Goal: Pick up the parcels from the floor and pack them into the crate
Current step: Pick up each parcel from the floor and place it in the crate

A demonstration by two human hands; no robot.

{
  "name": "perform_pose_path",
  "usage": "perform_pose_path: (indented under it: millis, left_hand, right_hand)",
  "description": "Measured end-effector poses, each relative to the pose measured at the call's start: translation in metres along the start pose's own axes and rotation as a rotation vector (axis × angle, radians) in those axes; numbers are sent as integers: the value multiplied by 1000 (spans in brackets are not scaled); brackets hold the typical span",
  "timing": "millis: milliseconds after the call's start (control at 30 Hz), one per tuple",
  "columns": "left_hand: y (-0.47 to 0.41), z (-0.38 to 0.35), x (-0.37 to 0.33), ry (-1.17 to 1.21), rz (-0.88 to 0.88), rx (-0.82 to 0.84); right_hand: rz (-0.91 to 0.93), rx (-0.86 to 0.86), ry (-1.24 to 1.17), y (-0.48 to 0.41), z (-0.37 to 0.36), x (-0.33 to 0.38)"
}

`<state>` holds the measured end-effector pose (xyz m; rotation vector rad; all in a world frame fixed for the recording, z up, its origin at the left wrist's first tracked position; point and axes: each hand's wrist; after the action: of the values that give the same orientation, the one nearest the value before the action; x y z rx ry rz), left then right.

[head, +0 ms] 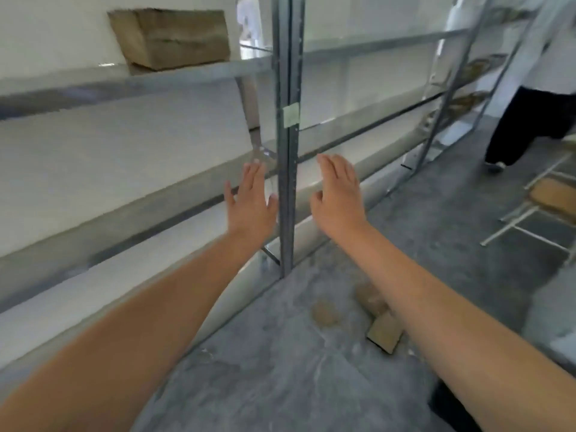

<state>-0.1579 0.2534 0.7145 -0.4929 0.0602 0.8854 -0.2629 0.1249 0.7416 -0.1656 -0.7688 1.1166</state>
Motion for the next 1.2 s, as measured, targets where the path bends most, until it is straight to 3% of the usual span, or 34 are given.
perform_pose_path:
  millis: [300, 567, 967, 1100, 1200]
  left_hand:
    - [-13, -146, -182, 106, -346, 293]
    - [-44, -253, -248, 151, -521, 440]
    - [-189, -460, -197, -36, -313, 786]
    - [-201, -544, -175, -32, -174, 847]
    - [-190, -610, -173, -58, -173, 974]
  right_hand:
    - [-565, -48, 225, 82, 86, -220]
    - [-767, 49, 275, 98, 68, -312]
    - [-959, 302, 176, -8, -72, -457]
    - [-984, 352, 112, 2, -141, -513]
    - [-1076, 437, 58, 27, -194, -561]
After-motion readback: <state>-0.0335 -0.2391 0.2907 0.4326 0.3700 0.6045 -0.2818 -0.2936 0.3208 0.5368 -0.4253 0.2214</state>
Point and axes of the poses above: each hand's wrist, its own y-axis away from the middle knuckle, its own z-axis out of the back of the hand, x = y × z, and after that the axes turned 8 degrees about -y, right-handed
